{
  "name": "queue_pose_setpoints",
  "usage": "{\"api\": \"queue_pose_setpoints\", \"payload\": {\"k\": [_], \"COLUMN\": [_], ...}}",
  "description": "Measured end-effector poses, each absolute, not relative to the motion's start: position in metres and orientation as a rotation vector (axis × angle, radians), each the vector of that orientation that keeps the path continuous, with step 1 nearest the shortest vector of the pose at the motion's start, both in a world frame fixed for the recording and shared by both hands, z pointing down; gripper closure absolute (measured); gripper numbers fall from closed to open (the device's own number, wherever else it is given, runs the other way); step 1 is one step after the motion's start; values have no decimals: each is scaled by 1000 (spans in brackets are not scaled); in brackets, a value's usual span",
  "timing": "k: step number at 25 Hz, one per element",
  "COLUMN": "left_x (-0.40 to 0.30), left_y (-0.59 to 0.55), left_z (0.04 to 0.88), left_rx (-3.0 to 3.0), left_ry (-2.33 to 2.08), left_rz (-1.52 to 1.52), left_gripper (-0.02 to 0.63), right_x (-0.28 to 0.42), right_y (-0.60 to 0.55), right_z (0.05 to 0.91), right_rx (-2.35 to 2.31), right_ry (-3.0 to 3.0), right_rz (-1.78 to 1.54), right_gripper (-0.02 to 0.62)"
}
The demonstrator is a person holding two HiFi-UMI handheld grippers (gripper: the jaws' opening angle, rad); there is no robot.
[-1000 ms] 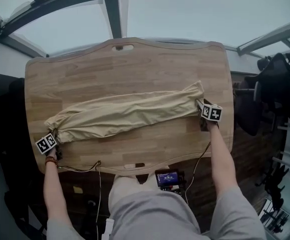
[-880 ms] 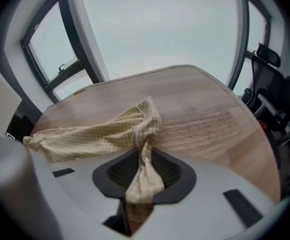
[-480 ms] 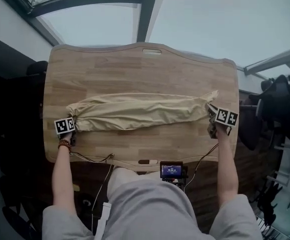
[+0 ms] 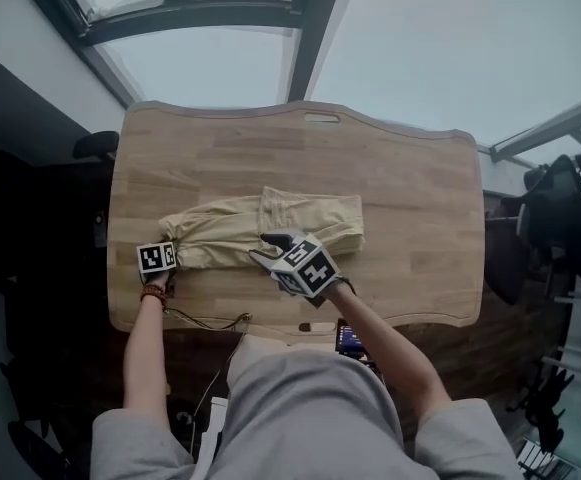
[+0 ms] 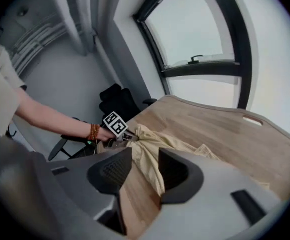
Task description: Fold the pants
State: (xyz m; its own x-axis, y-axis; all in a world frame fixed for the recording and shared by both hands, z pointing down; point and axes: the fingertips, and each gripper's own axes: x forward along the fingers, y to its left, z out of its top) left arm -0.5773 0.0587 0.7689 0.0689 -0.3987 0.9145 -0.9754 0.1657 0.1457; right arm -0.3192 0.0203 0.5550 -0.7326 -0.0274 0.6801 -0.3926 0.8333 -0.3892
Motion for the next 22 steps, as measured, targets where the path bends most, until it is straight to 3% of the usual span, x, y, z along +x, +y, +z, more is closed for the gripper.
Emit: {"api": "queue_pose_setpoints", "payload": {"k": [3,10,14,18,22], "left_x": [-581,-552,-453,-306,-160], "left_y": [57,32,-6,-50,-82], "left_z": [766,693,597,510,518], "left_rx": [1395,1513,1707,1893,2039], "left_ry": [-1488,-1386,-1145,-865,-710], "left_rz": [727,419,265,191,387], "left_gripper": [486,489,488,488,488], "right_x": [-278,-85,-15,16,25], "right_y": [26,-10,-17,-23,-25], "right_z": [574,623,623,623,624], "right_rx": [357,828,1018,1114,1127], "right_ry": [-2272,-2067,-2044,-2067,-2093], "right_rz": [720,901,999,1053,1090], "right_gripper": [433,466,469,472,474]}}
